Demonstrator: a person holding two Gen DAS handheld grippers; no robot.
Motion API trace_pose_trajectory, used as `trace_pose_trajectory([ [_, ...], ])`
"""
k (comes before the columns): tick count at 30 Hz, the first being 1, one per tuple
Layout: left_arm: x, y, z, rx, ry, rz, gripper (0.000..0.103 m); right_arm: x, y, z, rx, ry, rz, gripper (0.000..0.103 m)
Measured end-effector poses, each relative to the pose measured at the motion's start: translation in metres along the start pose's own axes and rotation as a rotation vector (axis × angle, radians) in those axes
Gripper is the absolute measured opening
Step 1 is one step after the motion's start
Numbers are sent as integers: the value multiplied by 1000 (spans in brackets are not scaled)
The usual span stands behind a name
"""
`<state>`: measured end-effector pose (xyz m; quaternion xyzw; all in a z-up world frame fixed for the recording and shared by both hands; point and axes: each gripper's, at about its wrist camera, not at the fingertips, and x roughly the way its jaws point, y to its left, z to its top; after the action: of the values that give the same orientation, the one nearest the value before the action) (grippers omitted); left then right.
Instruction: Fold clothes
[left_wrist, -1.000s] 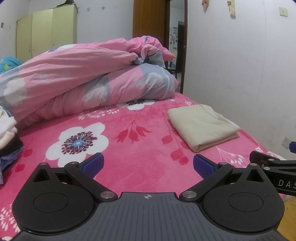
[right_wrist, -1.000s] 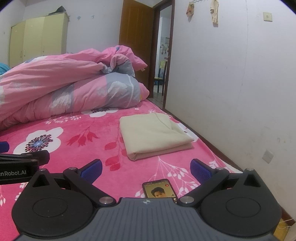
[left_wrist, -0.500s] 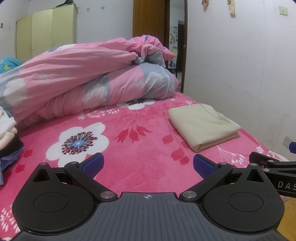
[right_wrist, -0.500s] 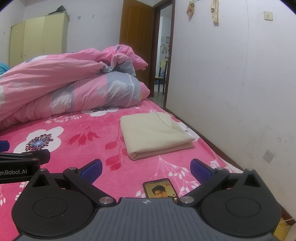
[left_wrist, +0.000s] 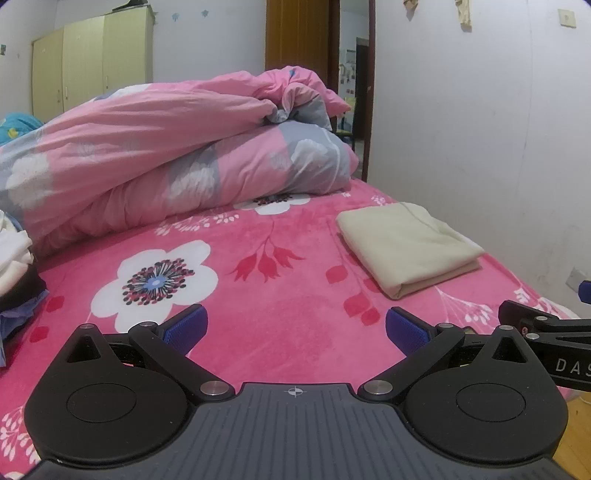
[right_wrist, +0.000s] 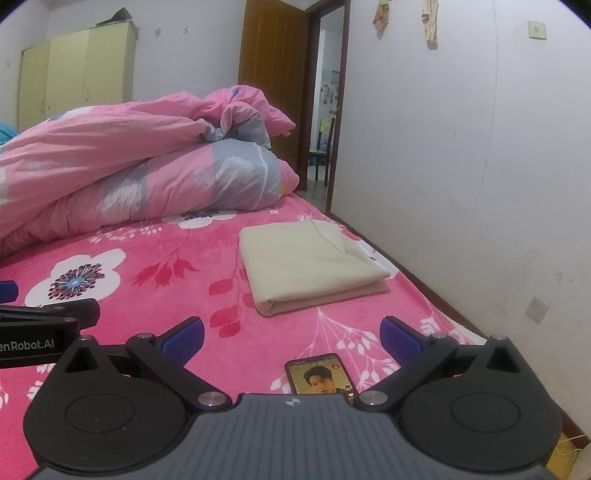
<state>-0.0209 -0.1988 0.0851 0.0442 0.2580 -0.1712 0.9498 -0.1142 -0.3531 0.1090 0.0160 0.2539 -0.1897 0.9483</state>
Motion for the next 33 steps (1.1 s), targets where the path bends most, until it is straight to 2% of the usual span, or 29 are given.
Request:
trace_pose_trajectory([
  [33, 0, 0, 0, -2, 2, 1, 103, 1, 3, 3, -11, -8, 3, 103],
])
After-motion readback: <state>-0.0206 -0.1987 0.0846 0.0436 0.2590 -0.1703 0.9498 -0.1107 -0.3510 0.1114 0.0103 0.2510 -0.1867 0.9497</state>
